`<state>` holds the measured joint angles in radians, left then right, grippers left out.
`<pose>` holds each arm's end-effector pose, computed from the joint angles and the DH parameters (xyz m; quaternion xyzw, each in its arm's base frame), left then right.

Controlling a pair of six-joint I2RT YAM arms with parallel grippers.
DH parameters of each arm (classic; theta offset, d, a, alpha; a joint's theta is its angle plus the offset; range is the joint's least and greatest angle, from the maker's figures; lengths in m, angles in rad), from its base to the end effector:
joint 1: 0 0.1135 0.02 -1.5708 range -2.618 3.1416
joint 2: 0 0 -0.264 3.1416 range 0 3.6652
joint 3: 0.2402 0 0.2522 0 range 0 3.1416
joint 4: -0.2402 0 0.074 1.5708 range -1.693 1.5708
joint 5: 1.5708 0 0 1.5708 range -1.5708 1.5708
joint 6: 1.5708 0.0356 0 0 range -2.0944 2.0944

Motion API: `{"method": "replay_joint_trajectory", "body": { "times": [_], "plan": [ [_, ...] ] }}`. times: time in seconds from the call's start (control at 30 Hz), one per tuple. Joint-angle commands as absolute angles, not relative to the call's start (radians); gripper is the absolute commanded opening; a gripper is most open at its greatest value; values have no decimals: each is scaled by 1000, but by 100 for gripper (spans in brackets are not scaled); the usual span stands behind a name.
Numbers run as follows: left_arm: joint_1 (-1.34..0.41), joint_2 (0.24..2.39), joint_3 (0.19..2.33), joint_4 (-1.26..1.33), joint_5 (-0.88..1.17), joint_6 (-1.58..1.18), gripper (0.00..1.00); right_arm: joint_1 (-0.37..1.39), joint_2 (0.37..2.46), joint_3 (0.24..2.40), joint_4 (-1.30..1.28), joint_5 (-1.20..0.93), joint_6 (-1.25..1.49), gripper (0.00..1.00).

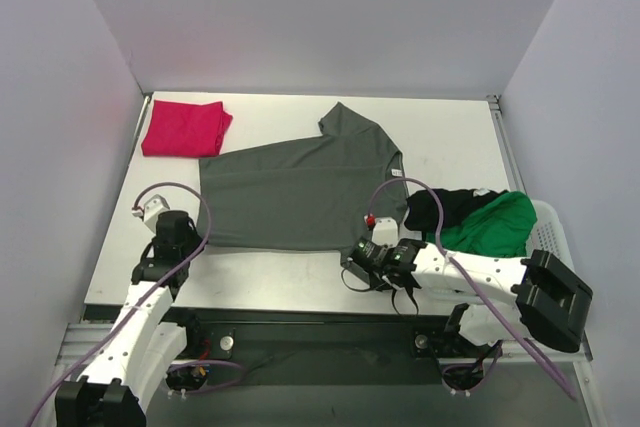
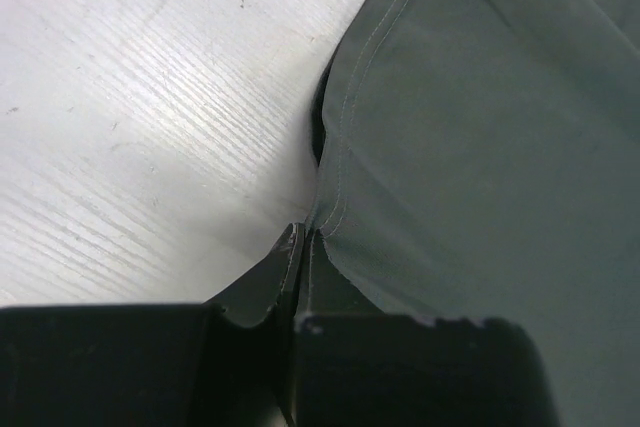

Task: Fold and stack the t-shirts
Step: Grap the side of the flattened tshirt closest away from the robot with both arms

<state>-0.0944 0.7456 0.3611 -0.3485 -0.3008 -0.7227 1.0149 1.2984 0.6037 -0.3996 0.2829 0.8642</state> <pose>0.1562 -0.0042 0.1841 -0.3371 0.8402 -0.0342 0.4234 0.1273 0.1860 0.1609 -0.0392 0.9618 0.1078 0.2485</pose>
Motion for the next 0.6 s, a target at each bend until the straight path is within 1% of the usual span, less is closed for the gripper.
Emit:
{"method": "replay_joint_trajectory", "body": {
  "times": [0.0, 0.17, 0.33, 0.57],
  "plan": [
    [-87, 674, 385, -403, -344, -755, 0, 1049, 1240, 598, -514, 327, 923, 0],
    [-89, 559, 376, -483, -374, -796, 0, 1123, 1198, 615, -578, 353, 963, 0],
    [-94, 491, 365, -529, -364, -827, 0, 1189, 1170, 641, -644, 406, 1025, 0],
    [-173, 439, 379, -600, -382, -871, 0, 1278, 1144, 724, -756, 475, 1078, 0]
  ]
}}
